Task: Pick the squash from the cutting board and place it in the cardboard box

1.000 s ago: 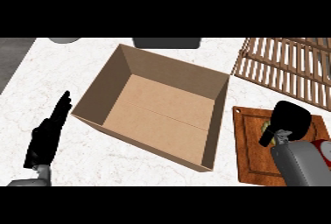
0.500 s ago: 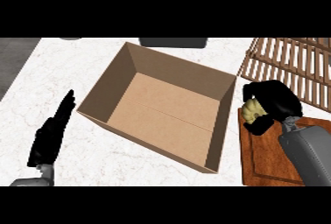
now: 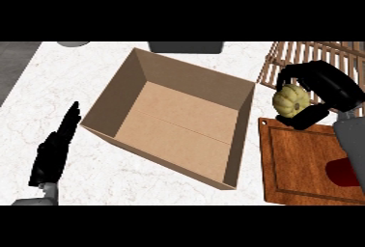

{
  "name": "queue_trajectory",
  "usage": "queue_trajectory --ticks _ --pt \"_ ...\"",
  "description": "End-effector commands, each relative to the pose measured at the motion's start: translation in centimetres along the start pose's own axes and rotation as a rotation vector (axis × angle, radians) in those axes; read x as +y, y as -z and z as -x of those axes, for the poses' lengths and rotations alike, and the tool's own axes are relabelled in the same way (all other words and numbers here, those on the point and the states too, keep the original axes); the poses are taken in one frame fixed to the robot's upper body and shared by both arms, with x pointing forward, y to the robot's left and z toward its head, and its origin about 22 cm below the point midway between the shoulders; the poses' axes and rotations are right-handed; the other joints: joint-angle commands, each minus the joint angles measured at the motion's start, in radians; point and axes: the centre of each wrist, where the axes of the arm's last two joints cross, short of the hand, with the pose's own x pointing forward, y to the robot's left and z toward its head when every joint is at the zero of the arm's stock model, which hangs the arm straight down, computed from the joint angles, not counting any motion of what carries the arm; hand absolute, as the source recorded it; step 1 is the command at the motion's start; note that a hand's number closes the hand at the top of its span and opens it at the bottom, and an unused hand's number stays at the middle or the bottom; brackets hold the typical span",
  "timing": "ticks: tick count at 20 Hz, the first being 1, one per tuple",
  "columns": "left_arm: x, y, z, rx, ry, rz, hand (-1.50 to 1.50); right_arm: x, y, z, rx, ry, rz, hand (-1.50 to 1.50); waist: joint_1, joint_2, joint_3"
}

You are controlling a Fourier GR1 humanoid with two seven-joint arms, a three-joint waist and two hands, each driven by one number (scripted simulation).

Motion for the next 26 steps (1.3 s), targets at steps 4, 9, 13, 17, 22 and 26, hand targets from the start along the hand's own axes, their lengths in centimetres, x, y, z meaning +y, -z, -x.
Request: queue_trajectory --ticks 4,9,13,17,22,26 --pt "-0.1 -1.1 0.6 0.012 -0.006 -0.009 0.0 -3.8 1.6 -2.7 -0.295 0.26 0.053 1.5 -0.017 -0.008 -0.002" --pt "-1.4 -0.2 -0.4 -0.008 0.0 -0.018 0.0 -4.0 4.9 -7.4 -0.348 0.322 0.039 1.5 -0.014 -0.005 -0.002" --pt "1.1 0.7 -0.1 0.016 0.005 -0.009 0.0 -5.2 6.2 -10.3 -0.311 0.324 0.04 1.5 -0.013 -0.004 -0.002" --pt "-0.2 0.0 1.4 -0.003 0.005 0.01 0.0 -4.3 8.1 -13.1 -0.303 0.308 0.012 1.5 -0.011 -0.003 -0.002" --pt "1.2 1.5 -0.9 0.003 0.003 -0.006 0.0 -2.5 11.7 -18.2 -0.282 0.293 -0.023 1.5 -0.008 -0.002 -0.002" --pt "0.3 1.6 -0.6 -0.003 -0.008 -0.002 0.0 0.6 14.1 -21.1 -0.249 0.236 -0.111 1.5 -0.003 0.0 -0.002"
